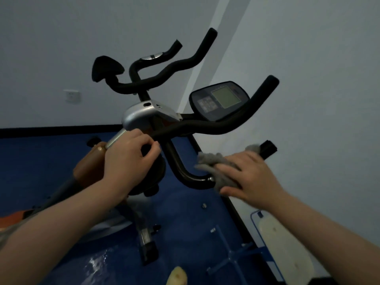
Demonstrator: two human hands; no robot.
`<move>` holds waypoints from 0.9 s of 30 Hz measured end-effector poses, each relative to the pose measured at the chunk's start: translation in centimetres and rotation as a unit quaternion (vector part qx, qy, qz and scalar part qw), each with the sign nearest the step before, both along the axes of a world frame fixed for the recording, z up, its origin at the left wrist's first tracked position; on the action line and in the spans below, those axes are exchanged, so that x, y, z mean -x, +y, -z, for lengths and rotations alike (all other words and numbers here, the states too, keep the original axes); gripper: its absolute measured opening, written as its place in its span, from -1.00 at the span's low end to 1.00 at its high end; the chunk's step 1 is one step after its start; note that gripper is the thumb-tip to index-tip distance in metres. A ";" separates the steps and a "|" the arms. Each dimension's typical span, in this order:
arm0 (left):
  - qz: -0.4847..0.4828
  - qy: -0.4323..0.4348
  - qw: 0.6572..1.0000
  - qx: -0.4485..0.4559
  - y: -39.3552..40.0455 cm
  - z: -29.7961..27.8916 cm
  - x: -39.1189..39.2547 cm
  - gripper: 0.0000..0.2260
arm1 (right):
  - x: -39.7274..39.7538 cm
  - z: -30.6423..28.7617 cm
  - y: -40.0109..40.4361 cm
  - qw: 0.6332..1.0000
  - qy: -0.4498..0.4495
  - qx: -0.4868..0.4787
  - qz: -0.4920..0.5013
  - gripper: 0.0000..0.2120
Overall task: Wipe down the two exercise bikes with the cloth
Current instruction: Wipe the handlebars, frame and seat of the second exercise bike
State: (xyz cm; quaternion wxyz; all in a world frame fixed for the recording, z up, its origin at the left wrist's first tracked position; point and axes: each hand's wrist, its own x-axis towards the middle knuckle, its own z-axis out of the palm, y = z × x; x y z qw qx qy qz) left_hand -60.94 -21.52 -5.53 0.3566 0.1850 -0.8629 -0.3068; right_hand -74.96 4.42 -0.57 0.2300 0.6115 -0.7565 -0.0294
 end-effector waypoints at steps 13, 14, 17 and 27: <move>-0.033 -0.042 0.999 -0.012 0.8 -0.3 0.2 -0.87 | 1.7 0.5 0.1 0.994 0.006 0.077 -0.081 -0.77; -0.035 -0.043 0.998 -0.018 0.8 -0.3 0.1 -0.87 | 1.2 0.8 -0.2 0.993 0.012 0.105 -0.060 -0.78; -0.046 -0.048 0.998 -0.017 0.9 -0.3 0.0 -0.88 | -1.8 3.0 -3.8 0.993 0.013 0.116 -0.008 -0.67; -0.051 -0.058 0.997 -0.016 1.2 -0.5 -0.1 -0.94 | -1.8 2.2 -5.3 0.998 0.007 0.048 -0.040 -0.53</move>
